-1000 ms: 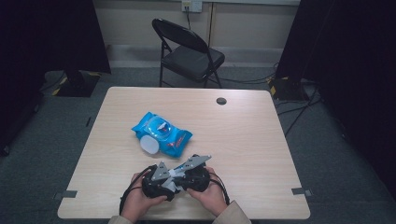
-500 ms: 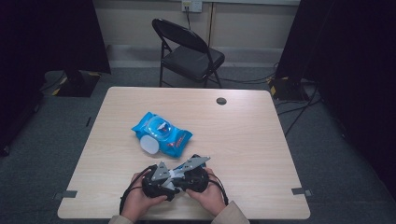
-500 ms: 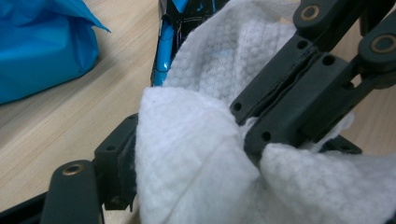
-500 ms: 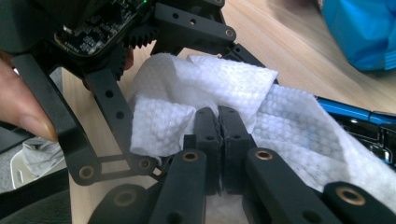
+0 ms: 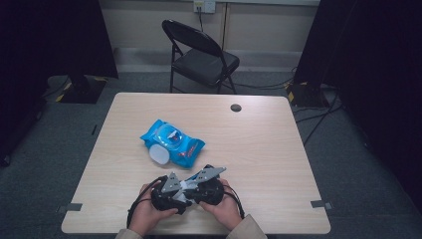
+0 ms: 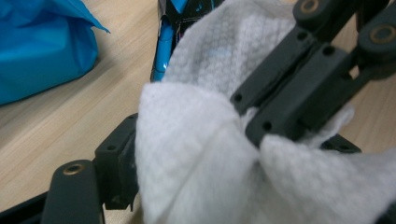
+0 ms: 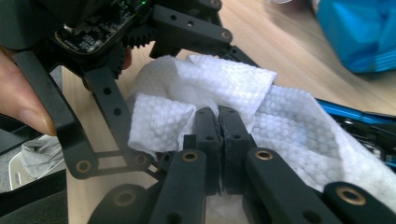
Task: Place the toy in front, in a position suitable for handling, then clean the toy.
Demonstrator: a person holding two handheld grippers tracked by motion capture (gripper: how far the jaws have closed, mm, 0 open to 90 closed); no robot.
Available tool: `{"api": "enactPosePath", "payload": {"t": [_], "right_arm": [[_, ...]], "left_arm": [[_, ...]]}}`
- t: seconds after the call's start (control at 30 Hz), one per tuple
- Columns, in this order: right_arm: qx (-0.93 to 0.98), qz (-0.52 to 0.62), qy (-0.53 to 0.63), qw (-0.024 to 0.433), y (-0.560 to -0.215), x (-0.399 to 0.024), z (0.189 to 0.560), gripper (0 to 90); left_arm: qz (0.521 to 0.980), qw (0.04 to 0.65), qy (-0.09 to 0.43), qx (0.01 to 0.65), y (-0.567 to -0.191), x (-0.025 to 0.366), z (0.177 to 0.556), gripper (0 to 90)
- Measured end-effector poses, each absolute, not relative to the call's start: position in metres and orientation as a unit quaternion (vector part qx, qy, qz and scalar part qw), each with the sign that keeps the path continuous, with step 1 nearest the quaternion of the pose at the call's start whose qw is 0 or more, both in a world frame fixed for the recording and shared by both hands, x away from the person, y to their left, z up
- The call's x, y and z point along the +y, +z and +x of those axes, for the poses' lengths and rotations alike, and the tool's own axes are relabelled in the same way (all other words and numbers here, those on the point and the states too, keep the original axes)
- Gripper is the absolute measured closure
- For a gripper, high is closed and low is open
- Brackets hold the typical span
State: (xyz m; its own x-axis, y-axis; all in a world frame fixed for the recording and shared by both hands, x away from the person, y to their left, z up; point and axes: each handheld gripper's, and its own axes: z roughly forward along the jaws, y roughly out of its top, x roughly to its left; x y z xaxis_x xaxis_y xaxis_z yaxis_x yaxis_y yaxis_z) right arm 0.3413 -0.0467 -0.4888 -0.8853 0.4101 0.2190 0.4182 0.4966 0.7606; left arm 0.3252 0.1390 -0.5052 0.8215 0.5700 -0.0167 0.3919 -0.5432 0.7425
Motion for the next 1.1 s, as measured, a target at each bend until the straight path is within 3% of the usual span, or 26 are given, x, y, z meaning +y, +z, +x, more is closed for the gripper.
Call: {"api": "enactPosePath", "payload": {"t": [1.1], "right_arm": [[-0.851,-0.283,-0.443,-0.019,-0.478,-0.082,0.359,88.5]], "left_arm": [[0.87,0.391,0.114,0.277,-0.505,0.139,0.325,25.5]]}}
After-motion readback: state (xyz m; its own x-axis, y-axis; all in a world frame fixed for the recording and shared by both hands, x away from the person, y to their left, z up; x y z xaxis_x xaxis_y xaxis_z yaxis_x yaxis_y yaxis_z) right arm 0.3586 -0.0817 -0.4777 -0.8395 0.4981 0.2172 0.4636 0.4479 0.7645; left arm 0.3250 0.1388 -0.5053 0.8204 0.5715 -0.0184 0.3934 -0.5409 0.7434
